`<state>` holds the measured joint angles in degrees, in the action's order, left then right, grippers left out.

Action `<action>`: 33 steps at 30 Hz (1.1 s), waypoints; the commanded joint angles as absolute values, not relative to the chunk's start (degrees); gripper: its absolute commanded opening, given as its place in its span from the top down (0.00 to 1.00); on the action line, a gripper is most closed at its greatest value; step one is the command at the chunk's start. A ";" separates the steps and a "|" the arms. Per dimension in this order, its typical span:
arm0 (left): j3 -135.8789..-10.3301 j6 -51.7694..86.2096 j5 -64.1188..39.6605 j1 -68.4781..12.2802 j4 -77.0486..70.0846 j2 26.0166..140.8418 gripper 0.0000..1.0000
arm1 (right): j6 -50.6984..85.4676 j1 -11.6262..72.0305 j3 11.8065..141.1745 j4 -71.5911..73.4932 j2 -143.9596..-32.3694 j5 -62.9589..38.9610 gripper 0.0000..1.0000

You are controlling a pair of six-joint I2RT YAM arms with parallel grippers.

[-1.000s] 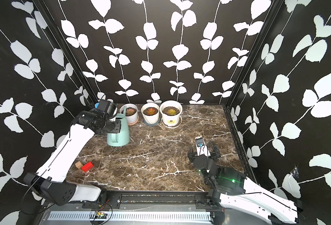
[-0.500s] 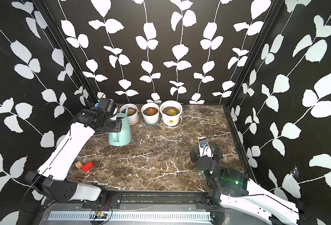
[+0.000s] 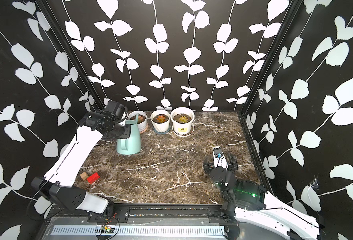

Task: Water the succulent around the soil edge
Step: Water the soil of the potted plant with water.

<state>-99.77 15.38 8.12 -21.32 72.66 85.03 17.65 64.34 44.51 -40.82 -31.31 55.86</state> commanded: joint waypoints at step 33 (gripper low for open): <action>-116.41 15.29 7.25 -21.09 82.25 93.07 1.00 | 18.98 63.99 42.63 -41.98 -27.90 57.30 0.00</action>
<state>-114.24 15.38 7.38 -21.32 81.06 93.69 18.00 64.34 44.07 -41.85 -28.56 56.12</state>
